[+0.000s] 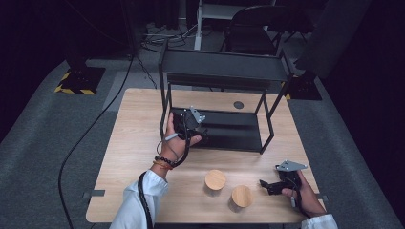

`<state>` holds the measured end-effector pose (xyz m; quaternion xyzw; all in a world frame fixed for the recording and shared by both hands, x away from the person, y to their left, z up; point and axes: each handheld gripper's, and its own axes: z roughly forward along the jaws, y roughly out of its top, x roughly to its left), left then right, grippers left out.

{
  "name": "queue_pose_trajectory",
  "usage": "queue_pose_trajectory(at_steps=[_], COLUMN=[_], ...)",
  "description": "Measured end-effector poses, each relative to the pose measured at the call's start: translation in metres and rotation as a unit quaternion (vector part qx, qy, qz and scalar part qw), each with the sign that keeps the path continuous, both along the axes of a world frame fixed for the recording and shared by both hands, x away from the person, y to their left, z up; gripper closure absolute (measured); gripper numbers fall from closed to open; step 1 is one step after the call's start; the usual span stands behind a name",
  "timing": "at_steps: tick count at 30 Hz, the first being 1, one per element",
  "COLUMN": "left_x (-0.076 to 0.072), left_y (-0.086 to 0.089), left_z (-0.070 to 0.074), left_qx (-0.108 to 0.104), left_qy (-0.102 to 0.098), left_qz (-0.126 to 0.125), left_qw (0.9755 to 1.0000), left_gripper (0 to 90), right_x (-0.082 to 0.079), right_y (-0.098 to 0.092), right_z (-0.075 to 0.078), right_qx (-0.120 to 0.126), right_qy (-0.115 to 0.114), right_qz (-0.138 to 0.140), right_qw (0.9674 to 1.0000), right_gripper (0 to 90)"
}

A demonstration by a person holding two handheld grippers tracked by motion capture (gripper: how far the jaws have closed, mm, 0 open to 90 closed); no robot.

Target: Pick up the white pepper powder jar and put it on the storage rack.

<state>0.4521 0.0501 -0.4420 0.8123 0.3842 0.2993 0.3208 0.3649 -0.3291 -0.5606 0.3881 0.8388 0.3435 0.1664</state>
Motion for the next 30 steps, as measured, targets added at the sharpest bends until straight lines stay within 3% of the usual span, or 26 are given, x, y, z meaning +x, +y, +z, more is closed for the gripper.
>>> queue_pose_trajectory(at_steps=[16,26,30], left_x=[-0.030,-0.045,-0.050], left_y=[0.004,0.012,0.016], left_z=[0.011,0.003,-0.003], left_qx=[0.021,0.046,0.045], left_qy=[-0.020,-0.033,-0.029], left_qz=[-0.029,-0.031,-0.032], left_qw=[0.9992,0.9980,0.9981], left_gripper=[2.8,2.7,2.7], right_x=[0.000,0.000,0.000], right_y=[0.000,0.000,0.000], right_z=[0.000,0.000,0.000], right_qx=[0.000,0.000,0.000], right_qy=[0.000,0.000,0.000], right_qz=[0.000,0.000,0.000], right_qw=[1.0000,1.0000,1.0000], right_gripper=[0.0,0.0,0.0])
